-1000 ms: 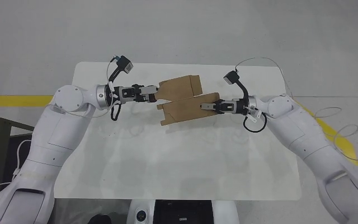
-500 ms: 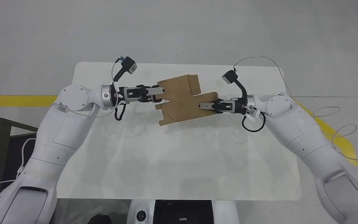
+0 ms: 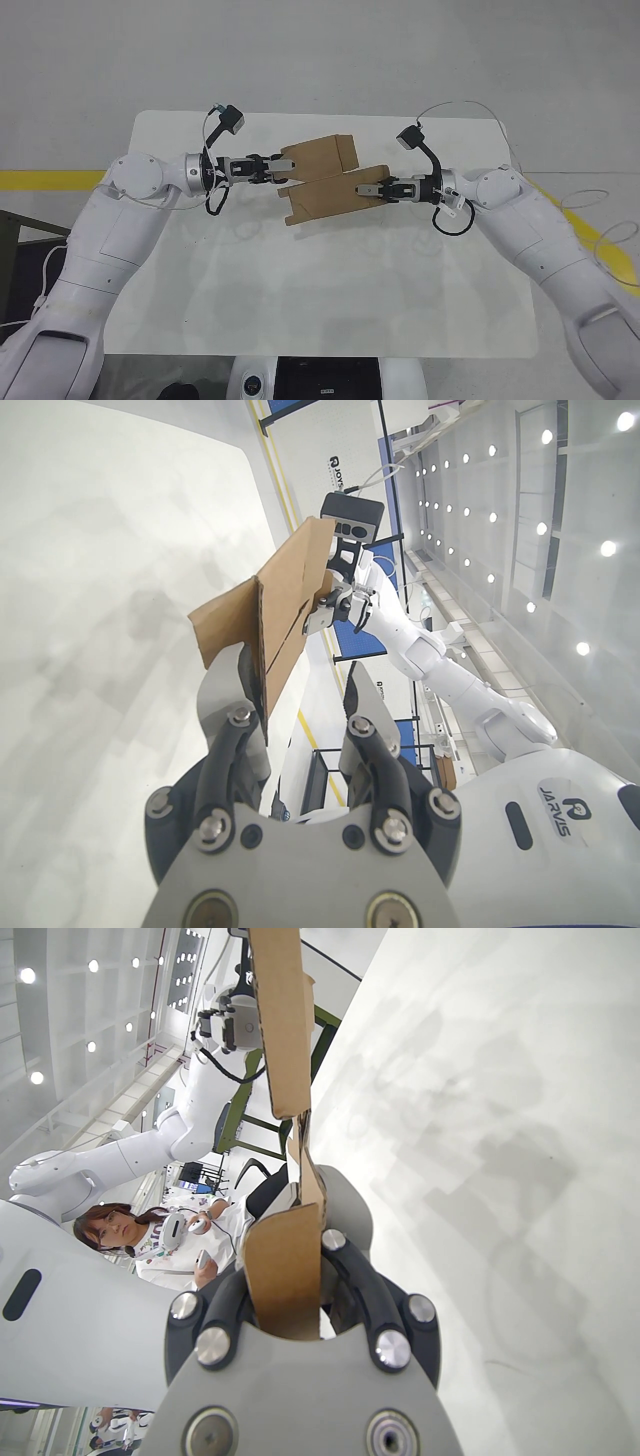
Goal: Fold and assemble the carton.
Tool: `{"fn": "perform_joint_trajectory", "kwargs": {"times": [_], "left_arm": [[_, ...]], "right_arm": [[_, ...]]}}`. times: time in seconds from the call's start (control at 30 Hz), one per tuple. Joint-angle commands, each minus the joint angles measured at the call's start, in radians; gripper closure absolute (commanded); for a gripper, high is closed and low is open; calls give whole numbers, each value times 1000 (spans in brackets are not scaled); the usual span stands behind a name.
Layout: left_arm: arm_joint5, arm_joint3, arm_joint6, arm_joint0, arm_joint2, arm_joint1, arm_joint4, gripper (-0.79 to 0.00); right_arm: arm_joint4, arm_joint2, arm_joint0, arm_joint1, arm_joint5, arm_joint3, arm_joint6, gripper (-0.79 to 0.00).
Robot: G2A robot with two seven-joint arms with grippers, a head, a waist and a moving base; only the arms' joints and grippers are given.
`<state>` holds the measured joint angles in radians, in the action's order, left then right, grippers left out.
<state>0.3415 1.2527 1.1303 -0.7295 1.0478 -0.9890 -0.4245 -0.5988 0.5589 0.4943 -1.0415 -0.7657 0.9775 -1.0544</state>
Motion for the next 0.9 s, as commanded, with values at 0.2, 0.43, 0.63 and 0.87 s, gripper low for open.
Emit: {"fn": "perform_joint_trajectory", "kwargs": {"times": [0.2,0.43,0.63,0.87], "left_arm": [[-3,-7,-8,2,-12,-6,24,-296],[-8,-23,-11,7,-23,-13,37,-219],[-11,-41,-14,13,-27,-18,39,-145],[-13,-54,-10,20,-25,-23,29,-49]], "right_arm": [[9,7,2,-2,3,2,-3,0],[14,13,5,-3,4,3,-4,0],[23,16,5,-3,6,10,-6,0],[31,18,7,-4,9,17,-9,0]]}}
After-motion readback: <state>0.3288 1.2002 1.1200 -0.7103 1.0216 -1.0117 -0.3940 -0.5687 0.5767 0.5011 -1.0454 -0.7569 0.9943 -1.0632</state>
